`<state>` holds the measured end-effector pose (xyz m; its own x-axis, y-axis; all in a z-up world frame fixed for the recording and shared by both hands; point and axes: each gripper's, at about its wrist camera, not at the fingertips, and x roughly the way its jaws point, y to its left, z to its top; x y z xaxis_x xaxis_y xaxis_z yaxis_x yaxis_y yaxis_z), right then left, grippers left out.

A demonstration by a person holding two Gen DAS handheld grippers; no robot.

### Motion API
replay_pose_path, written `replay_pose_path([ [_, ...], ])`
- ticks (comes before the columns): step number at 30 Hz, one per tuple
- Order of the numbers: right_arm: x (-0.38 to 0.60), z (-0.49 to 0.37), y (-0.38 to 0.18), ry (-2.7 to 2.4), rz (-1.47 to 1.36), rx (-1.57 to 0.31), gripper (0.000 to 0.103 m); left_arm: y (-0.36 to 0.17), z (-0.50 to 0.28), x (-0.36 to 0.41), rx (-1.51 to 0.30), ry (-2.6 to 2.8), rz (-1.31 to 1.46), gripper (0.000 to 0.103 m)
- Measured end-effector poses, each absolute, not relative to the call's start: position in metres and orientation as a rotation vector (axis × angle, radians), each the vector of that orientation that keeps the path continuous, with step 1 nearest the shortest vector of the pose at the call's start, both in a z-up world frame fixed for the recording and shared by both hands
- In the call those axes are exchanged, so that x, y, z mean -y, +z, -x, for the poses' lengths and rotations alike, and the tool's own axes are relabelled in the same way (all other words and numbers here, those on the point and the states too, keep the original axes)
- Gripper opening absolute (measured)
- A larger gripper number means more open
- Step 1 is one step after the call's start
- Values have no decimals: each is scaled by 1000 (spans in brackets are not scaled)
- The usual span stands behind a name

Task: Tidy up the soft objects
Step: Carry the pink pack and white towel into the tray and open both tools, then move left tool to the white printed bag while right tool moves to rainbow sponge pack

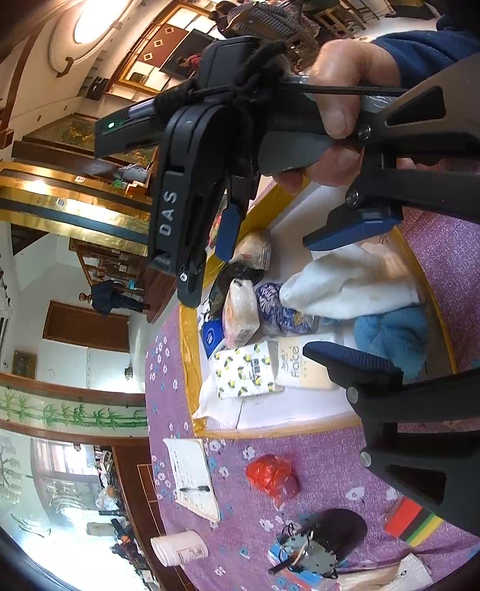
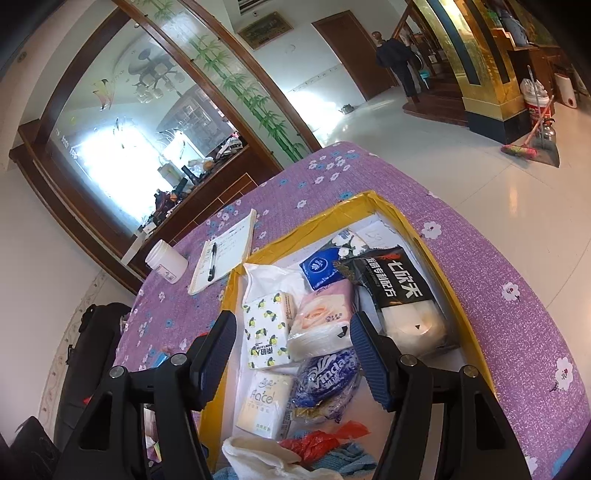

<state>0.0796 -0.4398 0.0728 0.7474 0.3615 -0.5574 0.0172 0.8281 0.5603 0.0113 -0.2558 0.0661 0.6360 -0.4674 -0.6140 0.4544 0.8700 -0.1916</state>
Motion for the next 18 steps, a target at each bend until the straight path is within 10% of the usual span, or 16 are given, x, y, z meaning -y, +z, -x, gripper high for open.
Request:
replay_pose_path([
  [18,437,-79,74,225,-571,-696,68,89,20,202,-775,-412,59,55],
])
